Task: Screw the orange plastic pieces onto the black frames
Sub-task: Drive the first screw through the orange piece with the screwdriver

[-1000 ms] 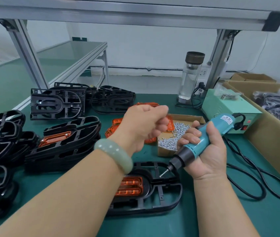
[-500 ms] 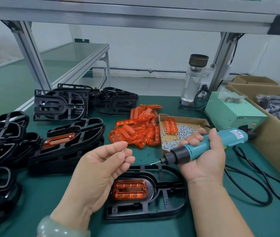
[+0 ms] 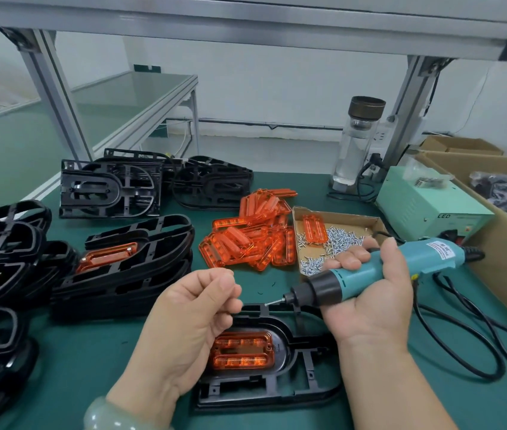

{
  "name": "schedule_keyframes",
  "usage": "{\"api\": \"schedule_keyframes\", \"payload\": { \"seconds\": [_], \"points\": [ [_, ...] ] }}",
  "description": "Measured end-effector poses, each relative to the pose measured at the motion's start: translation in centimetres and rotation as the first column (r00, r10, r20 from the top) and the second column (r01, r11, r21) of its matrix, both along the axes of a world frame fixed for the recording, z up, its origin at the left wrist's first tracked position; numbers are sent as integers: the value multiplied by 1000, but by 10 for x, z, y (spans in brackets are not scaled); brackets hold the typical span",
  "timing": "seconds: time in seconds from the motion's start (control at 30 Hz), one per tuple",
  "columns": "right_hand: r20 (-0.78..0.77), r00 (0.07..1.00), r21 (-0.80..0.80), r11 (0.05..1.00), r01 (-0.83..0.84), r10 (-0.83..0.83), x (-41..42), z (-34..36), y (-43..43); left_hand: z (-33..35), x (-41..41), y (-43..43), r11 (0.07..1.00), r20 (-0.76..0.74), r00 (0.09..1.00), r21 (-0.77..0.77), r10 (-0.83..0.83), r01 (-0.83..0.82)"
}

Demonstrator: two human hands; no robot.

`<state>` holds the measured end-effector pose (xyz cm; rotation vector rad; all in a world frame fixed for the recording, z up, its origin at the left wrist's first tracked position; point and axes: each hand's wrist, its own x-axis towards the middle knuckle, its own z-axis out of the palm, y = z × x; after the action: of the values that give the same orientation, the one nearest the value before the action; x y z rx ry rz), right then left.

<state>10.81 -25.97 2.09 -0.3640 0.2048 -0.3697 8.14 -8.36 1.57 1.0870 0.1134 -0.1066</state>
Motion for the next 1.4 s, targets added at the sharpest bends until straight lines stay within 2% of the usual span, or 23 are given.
{"api": "schedule_keyframes", "payload": {
  "seconds": [0.2,0.33,0.53,0.83,1.4],
  "points": [
    [-6,999,21,999,45,-45,-2,3,4,-3,-1,-1,999,-83,995,-4,-46,46],
    [-15,997,8,997,71,-71,-3,4,6,-2,-3,-5,996,-83,993,29,-86,89],
    [14,997,-28,997,74,-74,-5,4,11,1,-5,-8,987,-104,982,0,-158,159],
    [26,997,-13,998,68,-68,-6,5,11,3,-6,-7,958,-194,944,-163,-266,236],
    [45,995,-54,995,88,-86,-8,8,14,2,-5,-10,965,-219,944,-142,-248,221]
  ]
}}
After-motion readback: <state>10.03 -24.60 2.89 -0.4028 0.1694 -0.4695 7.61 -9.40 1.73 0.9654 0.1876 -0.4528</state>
